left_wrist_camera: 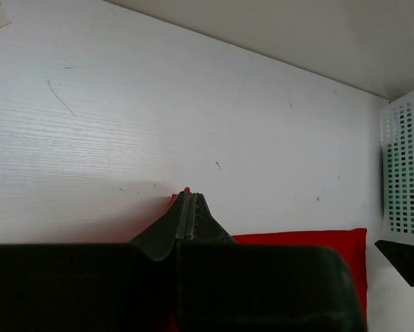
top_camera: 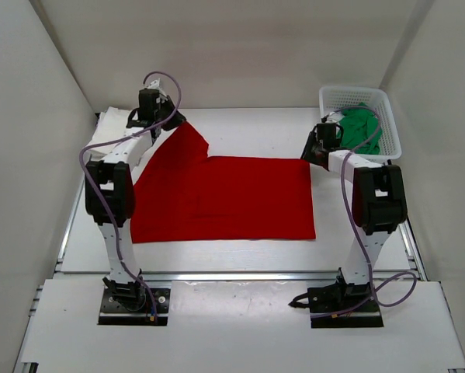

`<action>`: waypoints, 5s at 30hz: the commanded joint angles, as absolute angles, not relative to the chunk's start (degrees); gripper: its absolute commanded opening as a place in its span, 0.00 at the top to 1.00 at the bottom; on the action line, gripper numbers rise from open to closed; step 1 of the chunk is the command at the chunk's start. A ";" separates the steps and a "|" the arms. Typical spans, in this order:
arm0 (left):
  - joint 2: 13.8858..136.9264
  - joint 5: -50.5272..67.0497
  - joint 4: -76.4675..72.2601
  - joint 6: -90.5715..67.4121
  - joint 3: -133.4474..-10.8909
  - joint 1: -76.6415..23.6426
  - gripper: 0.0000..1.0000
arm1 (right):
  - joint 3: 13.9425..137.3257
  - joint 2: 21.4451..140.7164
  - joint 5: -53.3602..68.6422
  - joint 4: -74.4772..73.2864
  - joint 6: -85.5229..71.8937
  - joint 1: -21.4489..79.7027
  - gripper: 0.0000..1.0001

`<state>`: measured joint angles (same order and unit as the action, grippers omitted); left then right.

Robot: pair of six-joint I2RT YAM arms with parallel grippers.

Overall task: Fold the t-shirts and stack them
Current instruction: Grap the side of the flattened tshirt furthest away from the robot with both arms, then fold the other side of the tshirt into a rectangle

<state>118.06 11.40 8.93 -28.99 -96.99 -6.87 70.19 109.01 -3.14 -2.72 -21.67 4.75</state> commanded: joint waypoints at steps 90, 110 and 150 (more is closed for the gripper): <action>50.62 7.12 20.92 -30.41 -34.71 5.71 1.00 | 36.92 80.42 3.08 -6.42 -24.52 2.90 1.00; 55.90 6.64 19.15 -30.87 -46.48 9.86 1.00 | 34.98 76.55 2.65 -3.69 -24.35 2.20 1.00; 80.48 14.50 0.70 -39.82 -44.02 2.37 0.81 | 76.80 109.22 24.25 2.48 -23.12 39.81 0.86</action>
